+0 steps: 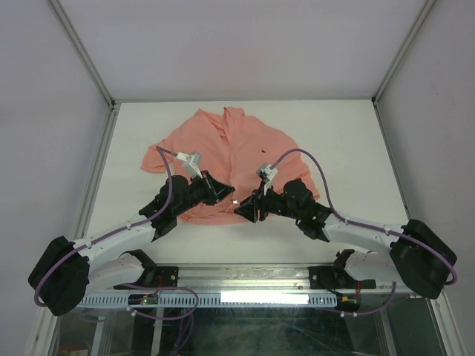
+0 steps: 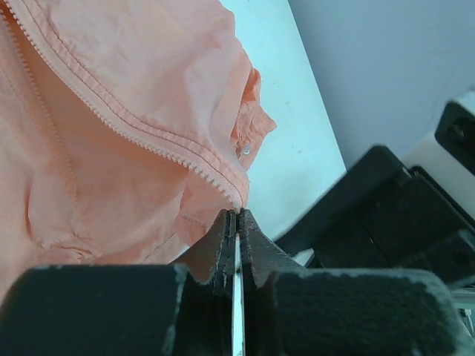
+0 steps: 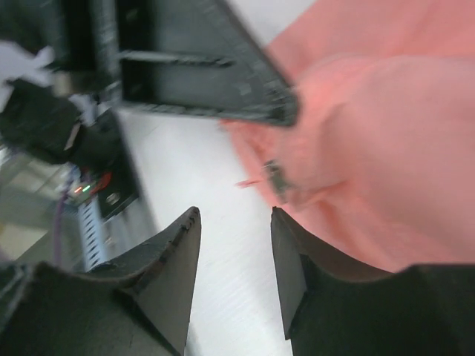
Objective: Zip up the jacket
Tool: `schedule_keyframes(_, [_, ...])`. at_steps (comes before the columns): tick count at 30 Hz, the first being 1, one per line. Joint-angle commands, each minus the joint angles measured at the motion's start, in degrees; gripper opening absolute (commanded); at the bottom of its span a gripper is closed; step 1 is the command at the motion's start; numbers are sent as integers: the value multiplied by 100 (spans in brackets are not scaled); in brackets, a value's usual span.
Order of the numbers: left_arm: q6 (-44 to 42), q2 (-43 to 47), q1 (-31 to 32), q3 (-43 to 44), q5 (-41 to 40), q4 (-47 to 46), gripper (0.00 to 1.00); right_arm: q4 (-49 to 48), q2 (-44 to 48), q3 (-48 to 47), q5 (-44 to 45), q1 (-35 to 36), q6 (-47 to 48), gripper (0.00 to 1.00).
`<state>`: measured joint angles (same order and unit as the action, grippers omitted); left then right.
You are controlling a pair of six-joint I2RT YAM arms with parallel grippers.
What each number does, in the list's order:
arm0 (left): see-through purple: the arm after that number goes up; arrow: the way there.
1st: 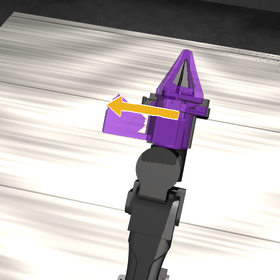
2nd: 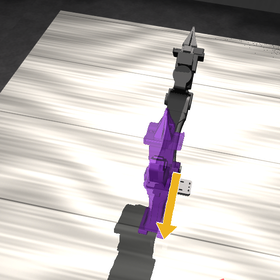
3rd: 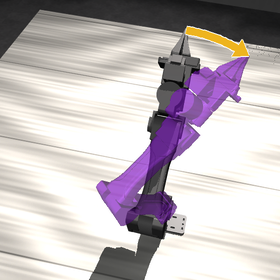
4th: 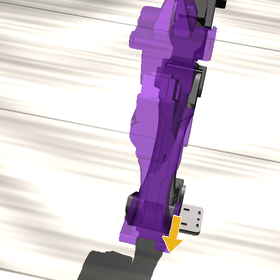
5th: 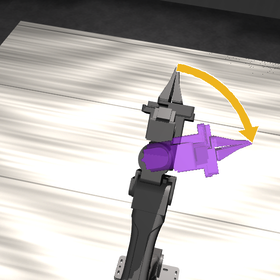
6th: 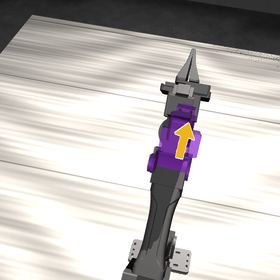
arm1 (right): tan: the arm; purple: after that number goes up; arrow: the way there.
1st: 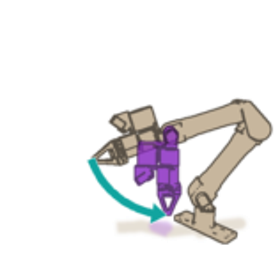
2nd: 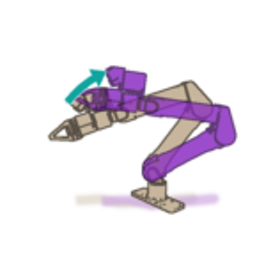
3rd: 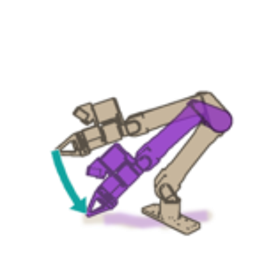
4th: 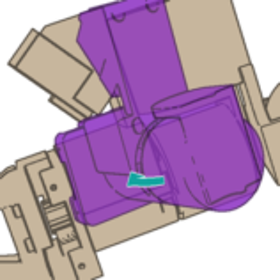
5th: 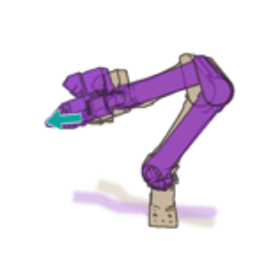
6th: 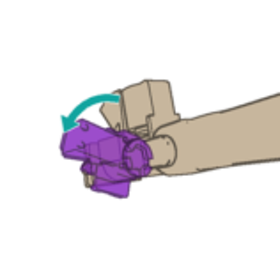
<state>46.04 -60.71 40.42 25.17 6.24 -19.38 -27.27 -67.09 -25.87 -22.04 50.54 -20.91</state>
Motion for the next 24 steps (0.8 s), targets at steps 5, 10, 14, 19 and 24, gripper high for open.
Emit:
schedule_keyframes(5, [125, 151, -10, 243, 201, -144, 0, -415, -328, -438, 1742, -12, 474, 47])
schedule_keyframes(10, [167, 128, -6, 251, 199, -197, 0, -598, -519, -474, 1232, -10, 434, 47])
schedule_keyframes(14, [186, 137, -9, 259, 150, -203, 0, -633, -586, -482, 1084, -9, 397, 42])
schedule_keyframes(19, [210, 132, -2, 254, 48, -182, 0, -614, -490, -423, 854, -9, 311, 35])
schedule_keyframes(24, [229, 77, -3, 267, 30, -163, 0, -607, -402, -406, 696, -5, 247, 30])
